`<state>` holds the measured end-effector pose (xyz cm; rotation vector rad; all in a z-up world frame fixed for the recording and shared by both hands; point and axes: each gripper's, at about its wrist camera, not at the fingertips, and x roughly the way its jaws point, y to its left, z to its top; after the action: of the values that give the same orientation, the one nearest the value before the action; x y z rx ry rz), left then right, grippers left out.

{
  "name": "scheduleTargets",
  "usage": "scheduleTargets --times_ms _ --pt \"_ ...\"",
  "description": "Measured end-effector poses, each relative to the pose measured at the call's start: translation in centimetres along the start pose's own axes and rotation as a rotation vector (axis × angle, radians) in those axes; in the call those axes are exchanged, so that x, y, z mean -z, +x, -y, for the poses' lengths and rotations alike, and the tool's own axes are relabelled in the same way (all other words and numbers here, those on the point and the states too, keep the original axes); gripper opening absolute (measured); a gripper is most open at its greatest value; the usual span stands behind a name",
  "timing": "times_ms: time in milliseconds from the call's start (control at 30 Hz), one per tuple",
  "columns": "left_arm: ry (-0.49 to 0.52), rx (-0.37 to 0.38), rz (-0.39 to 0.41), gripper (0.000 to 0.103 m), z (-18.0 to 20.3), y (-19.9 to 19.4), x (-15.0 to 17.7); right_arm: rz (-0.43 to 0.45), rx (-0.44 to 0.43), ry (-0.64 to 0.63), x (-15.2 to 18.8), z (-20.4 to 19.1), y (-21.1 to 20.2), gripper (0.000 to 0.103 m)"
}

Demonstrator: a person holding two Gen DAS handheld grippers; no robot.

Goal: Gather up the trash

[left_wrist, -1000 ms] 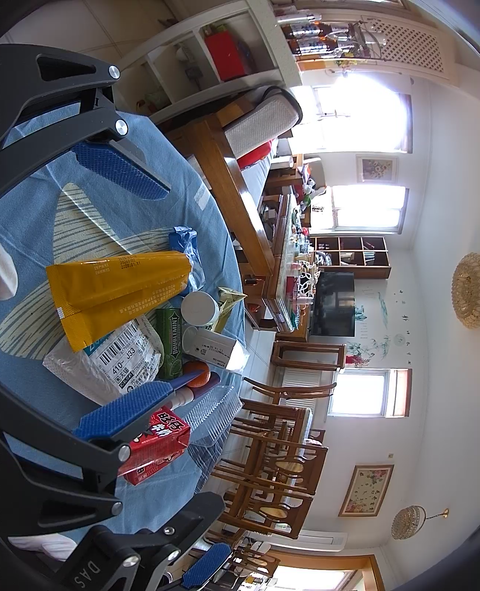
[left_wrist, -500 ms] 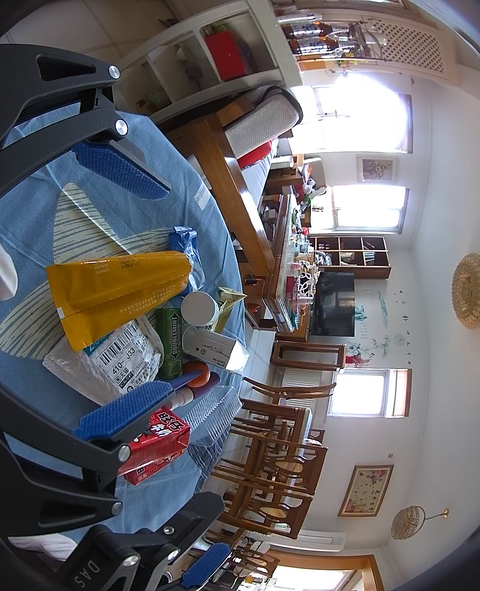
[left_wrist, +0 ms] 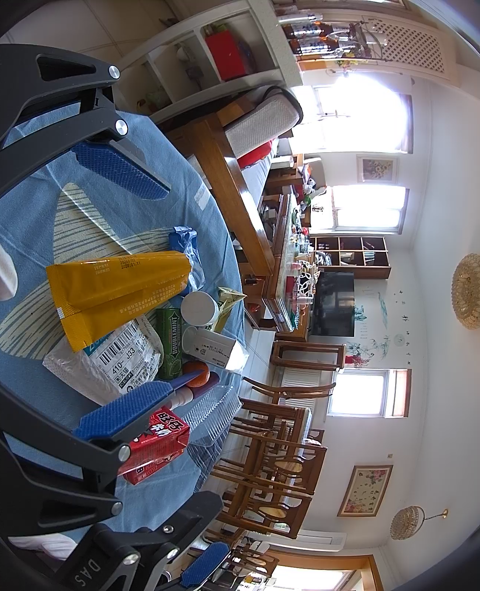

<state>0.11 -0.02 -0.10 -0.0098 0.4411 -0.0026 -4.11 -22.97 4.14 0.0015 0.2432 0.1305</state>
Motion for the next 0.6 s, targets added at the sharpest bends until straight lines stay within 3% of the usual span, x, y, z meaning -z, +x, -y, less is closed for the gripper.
scheduleTargets --times_ms 400,600 --pt "-0.001 0.000 -0.002 0.098 0.1 0.1 0.1 -0.004 -0.003 0.007 0.3 0.2 0.2 0.099" --pt "-0.044 0.010 -0.029 0.098 -0.7 0.6 0.0 -0.006 -0.093 0.135 0.4 2.2 0.2 0.099"
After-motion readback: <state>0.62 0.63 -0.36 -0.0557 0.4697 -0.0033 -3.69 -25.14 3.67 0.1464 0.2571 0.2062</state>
